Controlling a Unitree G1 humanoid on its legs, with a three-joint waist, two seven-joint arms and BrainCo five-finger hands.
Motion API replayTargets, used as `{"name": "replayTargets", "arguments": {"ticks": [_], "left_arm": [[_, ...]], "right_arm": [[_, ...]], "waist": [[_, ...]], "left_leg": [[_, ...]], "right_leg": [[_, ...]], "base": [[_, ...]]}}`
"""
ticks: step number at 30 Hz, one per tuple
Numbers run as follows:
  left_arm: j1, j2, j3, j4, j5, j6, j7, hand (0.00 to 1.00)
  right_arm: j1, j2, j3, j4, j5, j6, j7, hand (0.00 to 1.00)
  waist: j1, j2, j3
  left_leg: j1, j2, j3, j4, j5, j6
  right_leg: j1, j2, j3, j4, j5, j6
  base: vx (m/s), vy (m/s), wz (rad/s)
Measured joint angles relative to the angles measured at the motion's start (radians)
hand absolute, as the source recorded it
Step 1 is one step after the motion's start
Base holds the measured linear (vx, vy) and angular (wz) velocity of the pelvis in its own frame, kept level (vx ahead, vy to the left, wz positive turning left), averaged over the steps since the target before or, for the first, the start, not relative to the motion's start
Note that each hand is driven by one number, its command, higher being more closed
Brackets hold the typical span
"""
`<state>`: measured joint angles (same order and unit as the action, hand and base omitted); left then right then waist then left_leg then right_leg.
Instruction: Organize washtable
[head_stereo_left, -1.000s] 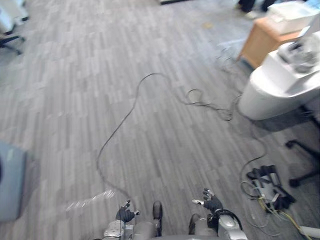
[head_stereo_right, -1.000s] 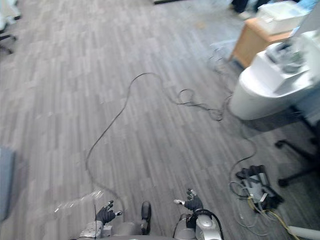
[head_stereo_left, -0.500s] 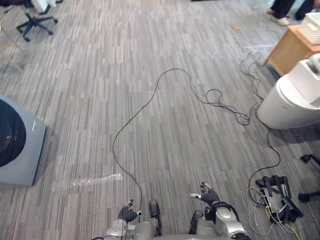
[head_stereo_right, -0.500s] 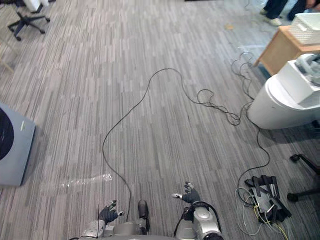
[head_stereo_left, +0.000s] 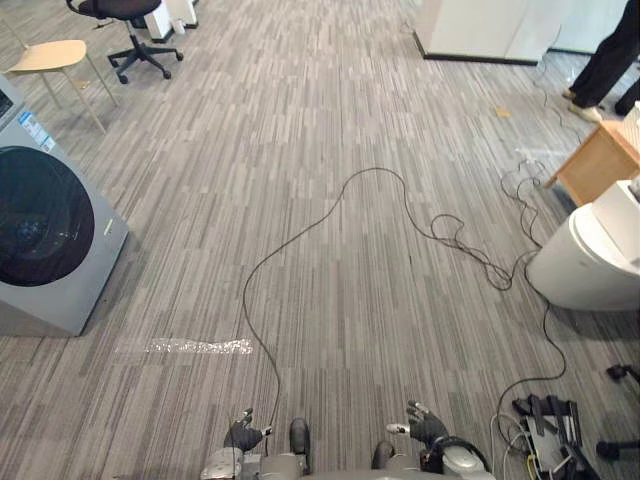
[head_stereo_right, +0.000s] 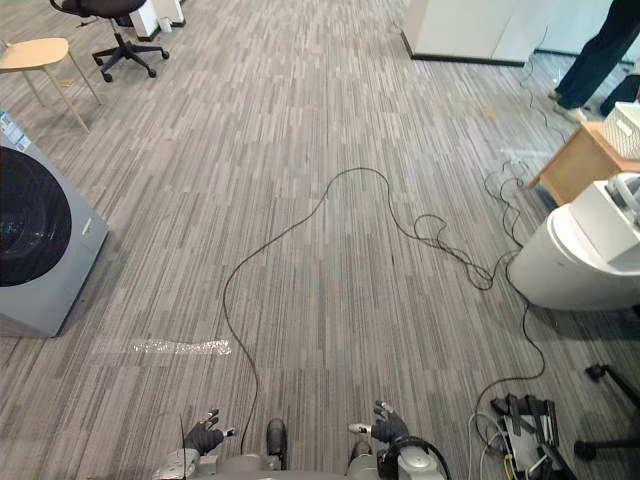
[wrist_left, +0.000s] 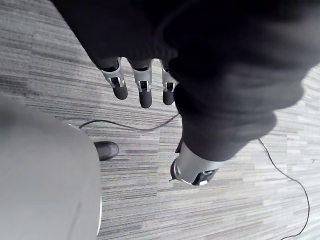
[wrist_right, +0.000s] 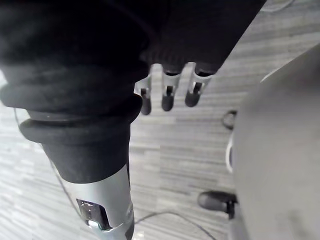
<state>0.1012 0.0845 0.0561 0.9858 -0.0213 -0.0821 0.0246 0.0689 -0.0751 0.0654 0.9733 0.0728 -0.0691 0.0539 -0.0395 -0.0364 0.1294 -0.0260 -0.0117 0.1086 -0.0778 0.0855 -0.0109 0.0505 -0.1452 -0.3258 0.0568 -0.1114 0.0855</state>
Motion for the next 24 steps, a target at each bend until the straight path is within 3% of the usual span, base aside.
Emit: {"name": "replayTargets", "arguments": {"ticks": [6,16,17,24], "left_arm": [[0.008,-0.003,0.006,0.006,0.003,0.001,-0.001,0.0],[0.007,-0.005,0.006,0.007,0.034,0.009,-0.002,0.0],[0.007,-0.001,0.006,0.017,0.033,0.01,-0.001,0.0],[0.006,-0.002,0.005,0.016,0.033,0.01,-0.001,0.0]], "right_arm": [[-0.007,0.0,0.0,0.025,-0.005,0.001,0.01,0.0],[-0.031,0.008,-0.019,0.064,-0.007,0.003,0.01,0.0],[-0.035,0.015,-0.019,0.074,-0.007,0.003,0.009,0.0],[-0.033,0.01,-0.018,0.073,-0.007,0.003,0.01,0.0]], "waist": [[0.002,0.004,-0.023],[-0.002,0.009,-0.021],[-0.004,-0.004,-0.02],[-0.003,0.0,-0.019]], "left_leg": [[0.046,-0.026,-0.004,-0.019,0.005,0.015],[0.079,-0.009,0.034,-0.025,0.002,0.01],[0.105,-0.013,0.064,-0.026,-0.019,0.02],[0.093,-0.01,0.069,-0.026,-0.022,0.014]], "right_leg": [[0.043,-0.014,0.027,0.003,0.025,0.012],[0.085,0.005,0.03,-0.022,0.027,0.011],[0.112,0.006,0.058,-0.034,0.021,0.011],[0.086,0.006,0.062,-0.021,0.017,0.007]], "base": [[0.14,0.008,0.14],[0.06,-0.038,-0.03],[-0.07,-0.023,-0.03],[-0.11,-0.004,-0.02]]}}
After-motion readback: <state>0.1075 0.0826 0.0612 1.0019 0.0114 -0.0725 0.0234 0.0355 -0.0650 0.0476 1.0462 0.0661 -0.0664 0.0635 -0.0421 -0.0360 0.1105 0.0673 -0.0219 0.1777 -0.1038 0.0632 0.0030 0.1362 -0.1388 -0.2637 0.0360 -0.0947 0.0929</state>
